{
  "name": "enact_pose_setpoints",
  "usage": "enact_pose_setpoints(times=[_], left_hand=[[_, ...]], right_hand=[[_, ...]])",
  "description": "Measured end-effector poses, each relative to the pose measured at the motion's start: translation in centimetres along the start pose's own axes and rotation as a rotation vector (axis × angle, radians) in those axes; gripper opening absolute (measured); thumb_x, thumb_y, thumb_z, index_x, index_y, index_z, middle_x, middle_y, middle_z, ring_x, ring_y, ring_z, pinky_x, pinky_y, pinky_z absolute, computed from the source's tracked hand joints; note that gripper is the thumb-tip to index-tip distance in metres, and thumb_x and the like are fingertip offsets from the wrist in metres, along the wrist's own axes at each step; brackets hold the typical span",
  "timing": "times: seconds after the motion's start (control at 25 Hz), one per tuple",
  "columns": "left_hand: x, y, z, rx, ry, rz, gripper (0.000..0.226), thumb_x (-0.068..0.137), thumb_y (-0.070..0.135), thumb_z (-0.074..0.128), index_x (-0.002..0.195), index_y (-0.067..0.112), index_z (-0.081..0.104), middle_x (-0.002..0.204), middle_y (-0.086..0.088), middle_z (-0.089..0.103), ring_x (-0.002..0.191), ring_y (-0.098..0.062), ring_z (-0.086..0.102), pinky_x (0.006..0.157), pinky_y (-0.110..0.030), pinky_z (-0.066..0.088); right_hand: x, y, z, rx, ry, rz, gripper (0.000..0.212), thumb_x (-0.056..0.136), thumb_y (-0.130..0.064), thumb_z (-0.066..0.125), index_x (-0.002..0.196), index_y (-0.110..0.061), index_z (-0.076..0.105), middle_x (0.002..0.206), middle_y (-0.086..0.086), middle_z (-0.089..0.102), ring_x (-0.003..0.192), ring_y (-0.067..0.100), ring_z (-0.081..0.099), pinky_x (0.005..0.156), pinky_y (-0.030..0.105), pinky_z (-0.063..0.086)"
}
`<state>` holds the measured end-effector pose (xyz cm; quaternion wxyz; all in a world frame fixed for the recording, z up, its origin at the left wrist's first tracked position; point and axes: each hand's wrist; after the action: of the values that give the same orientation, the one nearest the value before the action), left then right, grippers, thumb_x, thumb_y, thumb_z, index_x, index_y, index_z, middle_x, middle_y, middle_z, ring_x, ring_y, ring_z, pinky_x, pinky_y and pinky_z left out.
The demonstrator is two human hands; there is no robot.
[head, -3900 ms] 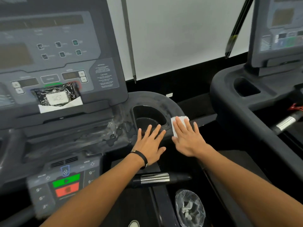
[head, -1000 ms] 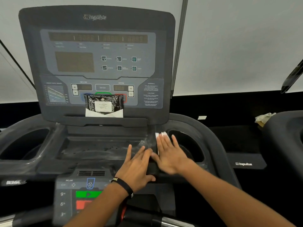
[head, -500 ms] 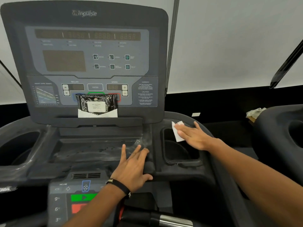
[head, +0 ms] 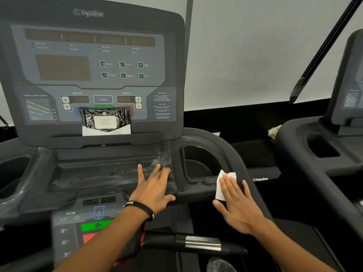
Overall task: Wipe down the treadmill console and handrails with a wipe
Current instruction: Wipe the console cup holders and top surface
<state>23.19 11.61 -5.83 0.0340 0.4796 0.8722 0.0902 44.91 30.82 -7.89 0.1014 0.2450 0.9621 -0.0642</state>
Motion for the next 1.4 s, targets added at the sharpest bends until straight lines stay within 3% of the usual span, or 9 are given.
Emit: enact_pose_setpoints(times=[0.16,0.32,0.52,0.72,0.8,0.88,0.96,1.16,1.4], left_hand=[[0.1,0.0,0.0,0.007,0.01,0.004,0.078,0.084,0.057,0.06,0.142,0.023,0.02,0.154,-0.001,0.032,0.149,-0.014,0.004,0.113,-0.064,-0.012],[0.1,-0.2,0.3,0.015,-0.01,-0.004,0.078,0.085,0.053,0.059,0.144,0.025,0.016,0.155,0.002,0.031,0.149,-0.013,0.005,0.113,-0.065,-0.009],[0.0,-0.1,0.0,0.008,-0.012,-0.011,0.08,0.083,0.058,0.06,0.144,0.024,0.019,0.154,0.0,0.033,0.149,-0.014,0.004,0.113,-0.065,-0.01],[0.1,-0.1,-0.2,-0.007,-0.022,-0.014,0.077,0.084,0.057,0.06,0.142,0.025,0.021,0.154,0.001,0.034,0.149,-0.013,0.002,0.113,-0.066,-0.009],[0.0,-0.1,-0.1,-0.009,-0.018,-0.008,0.076,0.085,0.056,0.06,0.142,0.024,0.021,0.154,0.001,0.032,0.149,-0.013,0.0,0.112,-0.066,-0.009],[0.0,0.0,-0.1,-0.004,-0.013,-0.003,0.076,0.085,0.057,0.059,0.143,0.024,0.022,0.155,0.003,0.031,0.148,-0.012,-0.001,0.112,-0.066,-0.009],[0.1,0.0,-0.1,0.008,-0.018,-0.002,0.075,0.085,0.057,0.058,0.143,0.024,0.023,0.155,0.005,0.03,0.148,-0.012,-0.002,0.112,-0.067,-0.01],[0.1,0.1,0.0,0.025,-0.038,-0.006,0.075,0.086,0.058,0.056,0.143,0.026,0.02,0.158,0.005,0.023,0.149,-0.012,-0.003,0.111,-0.065,-0.016],[0.2,-0.2,0.0,0.01,-0.051,-0.023,0.076,0.084,0.06,0.056,0.142,0.027,0.019,0.159,0.004,0.022,0.149,-0.011,-0.002,0.111,-0.064,-0.017]], right_hand=[[1.4,-6.7,0.6,0.037,0.047,-0.091,0.091,0.092,-0.077,0.001,0.156,-0.015,-0.02,0.159,0.0,-0.032,0.148,0.019,-0.031,0.12,0.044,-0.018],[3.8,-11.7,0.9,0.054,0.049,-0.221,0.088,0.098,-0.069,0.016,0.156,-0.012,-0.017,0.162,0.001,-0.027,0.148,0.016,-0.03,0.122,0.045,-0.017],[3.1,-5.7,1.3,-0.09,0.149,-0.356,0.077,0.101,-0.063,0.016,0.16,-0.015,0.001,0.168,0.001,-0.003,0.154,0.018,-0.007,0.12,0.048,-0.008],[1.5,2.1,0.9,-0.151,0.14,-0.129,0.077,0.102,-0.063,0.015,0.159,-0.012,0.016,0.166,0.003,0.014,0.153,0.02,0.015,0.12,0.047,0.004],[1.9,2.5,0.2,-0.137,0.092,-0.068,0.079,0.101,-0.065,0.009,0.159,-0.012,0.01,0.166,0.002,0.007,0.154,0.018,0.005,0.121,0.046,-0.003],[4.0,2.1,-0.6,-0.083,0.091,-0.004,0.085,0.093,-0.071,-0.01,0.158,-0.016,-0.006,0.163,-0.003,-0.013,0.153,0.013,-0.013,0.121,0.046,-0.015],[7.5,1.7,-1.9,-0.031,0.092,0.019,0.09,0.086,-0.071,-0.017,0.157,-0.016,-0.011,0.162,-0.004,-0.018,0.152,0.012,-0.018,0.121,0.046,-0.018],[15.8,2.1,-4.9,-0.129,0.008,-0.282,0.068,0.102,-0.059,0.004,0.157,-0.022,-0.015,0.163,-0.008,-0.022,0.153,0.014,-0.015,0.119,0.042,-0.02],[21.5,1.8,-7.1,-0.455,-0.008,-0.726,0.074,0.104,-0.061,0.015,0.158,-0.02,-0.016,0.165,-0.005,-0.021,0.151,0.013,-0.022,0.123,0.041,-0.015]])
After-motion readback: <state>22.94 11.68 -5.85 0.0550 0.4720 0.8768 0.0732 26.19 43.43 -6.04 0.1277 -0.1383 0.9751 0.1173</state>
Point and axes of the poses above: each hand's wrist, its own x-axis towards the middle knuckle, its own z-axis out of the palm, y = z × x
